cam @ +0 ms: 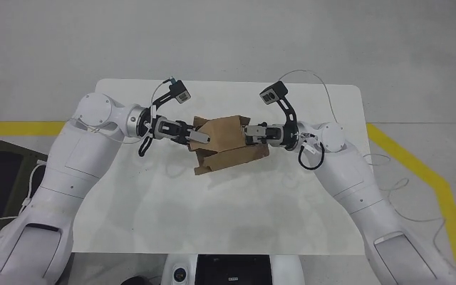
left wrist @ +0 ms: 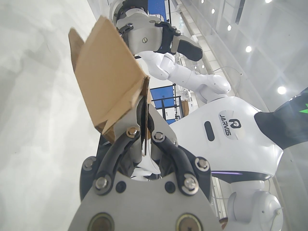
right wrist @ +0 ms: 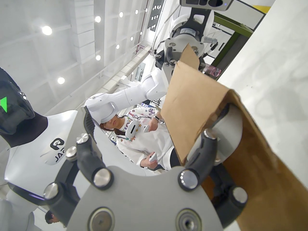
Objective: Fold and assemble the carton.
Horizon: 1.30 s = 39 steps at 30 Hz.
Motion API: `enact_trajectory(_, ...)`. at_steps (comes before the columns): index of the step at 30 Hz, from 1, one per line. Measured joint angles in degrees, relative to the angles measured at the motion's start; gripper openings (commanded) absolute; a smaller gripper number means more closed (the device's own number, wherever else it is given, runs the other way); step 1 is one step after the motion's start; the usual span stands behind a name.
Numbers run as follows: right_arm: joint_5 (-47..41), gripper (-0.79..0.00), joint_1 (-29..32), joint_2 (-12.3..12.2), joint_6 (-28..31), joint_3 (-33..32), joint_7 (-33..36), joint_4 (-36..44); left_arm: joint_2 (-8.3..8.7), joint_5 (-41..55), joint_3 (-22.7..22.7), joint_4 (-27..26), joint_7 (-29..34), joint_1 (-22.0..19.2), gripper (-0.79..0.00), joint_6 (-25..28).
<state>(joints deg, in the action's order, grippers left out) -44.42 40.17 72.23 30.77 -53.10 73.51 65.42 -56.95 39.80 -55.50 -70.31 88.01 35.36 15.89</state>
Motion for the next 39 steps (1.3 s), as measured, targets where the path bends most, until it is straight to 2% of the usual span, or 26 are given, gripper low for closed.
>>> enact_trajectory(3, -0.7, 0.0, -0.2, 0.2, -0.1, 0.1, 0.1, -0.1, -0.03, -0.1, 0.2, -0.1, 0.0, 0.1, -0.785, -0.1)
enact_trajectory(4, -0.8, -0.049, -0.2, 0.2, -0.2, 0.1, 0.2, -0.1, -0.03, -0.1, 0.2, -0.1, 0.0, 0.1, -0.785, -0.1)
enact_trajectory(5, -0.8, -0.148, -0.3, 0.3, -0.4, 0.1, 0.4, -0.1, -0.02, -0.1, 0.2, -0.1, 0.0, 0.1, -0.785, -0.1)
enact_trajectory(7, -0.8, -0.271, -0.4, 0.3, -0.9, 0.1, 0.9, -0.1, 0.03, -0.3, 0.3, -0.2, 0.0, 0.2, -0.785, -0.2)
enact_trajectory(10, -0.6, -0.413, -0.5, 0.3, -1.7, 0.0, 1.7, -0.1, 0.1, -0.5, 0.4, -0.4, 0.0, 0.2, -0.785, -0.4)
enact_trajectory(18, 2.6, -0.443, -2.1, 0.2, -3.2, 0.6, 3.2, -1.1, 0.34, -0.5, 1.3, -1.1, 0.0, 0.2, -0.785, -0.7)
enact_trajectory(21, 4.0, -0.486, -2.8, 0.1, -4.0, 1.0, 4.1, -1.6, 0.45, -0.4, 1.6, -1.2, 0.0, 0.1, -0.785, -0.7)
enact_trajectory(25, 4.3, -0.576, -3.4, 0.0, -4.4, 1.1, 4.4, -2.0, 0.64, -0.3, 1.9, -1.3, 0.0, 0.0, -0.785, -0.9)
enact_trajectory(28, 4.3, -0.702, -3.8, -0.1, -4.4, 1.2, 4.4, -2.4, 0.82, 0.0, 2.2, -1.4, 0.0, 0.0, -0.785, -0.9)
enact_trajectory(29, 4.3, -0.767, -3.8, -0.1, -4.4, 1.3, 4.4, -2.5, 0.88, 0.0, 2.2, -1.4, 0.0, 0.0, -0.785, -0.9)
enact_trajectory(30, 4.4, -0.785, -3.9, -0.1, -4.5, 1.4, 4.5, -2.6, 0.97, 0.1, 2.3, -1.4, 0.0, 0.0, -0.785, -0.9)
enact_trajectory(39, 3.7, -0.785, -4.1, -0.1, -4.8, 2.5, 4.8, -2.9, 1.6, 0.8, 2.8, -1.5, 0.0, -0.1, -0.785, -1.0)
